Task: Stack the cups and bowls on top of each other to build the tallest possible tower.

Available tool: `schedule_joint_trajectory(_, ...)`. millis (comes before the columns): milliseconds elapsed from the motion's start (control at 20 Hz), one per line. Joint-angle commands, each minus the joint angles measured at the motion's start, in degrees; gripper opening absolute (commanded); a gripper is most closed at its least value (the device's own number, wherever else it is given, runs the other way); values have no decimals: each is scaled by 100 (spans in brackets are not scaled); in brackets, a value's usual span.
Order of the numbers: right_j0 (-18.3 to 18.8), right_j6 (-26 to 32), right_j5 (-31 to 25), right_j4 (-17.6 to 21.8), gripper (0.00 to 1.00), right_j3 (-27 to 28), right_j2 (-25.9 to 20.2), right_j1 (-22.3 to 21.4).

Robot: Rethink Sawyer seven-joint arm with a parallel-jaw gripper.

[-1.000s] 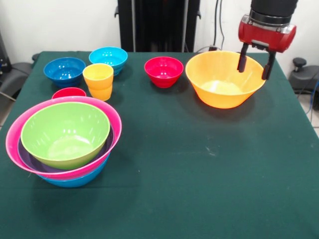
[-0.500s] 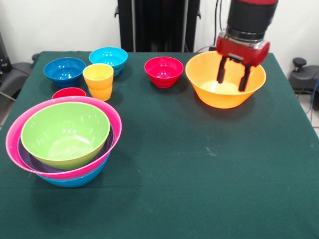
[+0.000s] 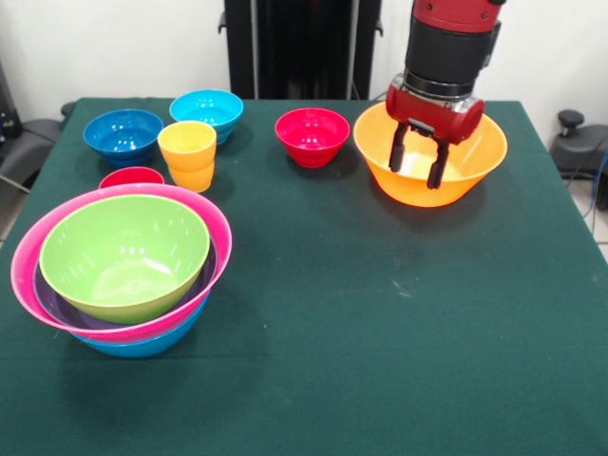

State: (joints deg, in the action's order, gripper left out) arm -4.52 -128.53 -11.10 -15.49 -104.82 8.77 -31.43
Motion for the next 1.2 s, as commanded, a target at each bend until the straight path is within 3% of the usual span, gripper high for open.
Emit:
schedule_joint_trajectory(50,-80,-564,109,166,100,-159,-677,120)
schedule_joint_trajectory(400,-204,-678,12,78,100,-236,-648,36)
schedule_joint_trajectory(700,-595,-945,-239,-95,100,-416,-498,-187)
schedule_joint_trajectory(1200,-1073,-1217,198,-327,100,-400,-478,198)
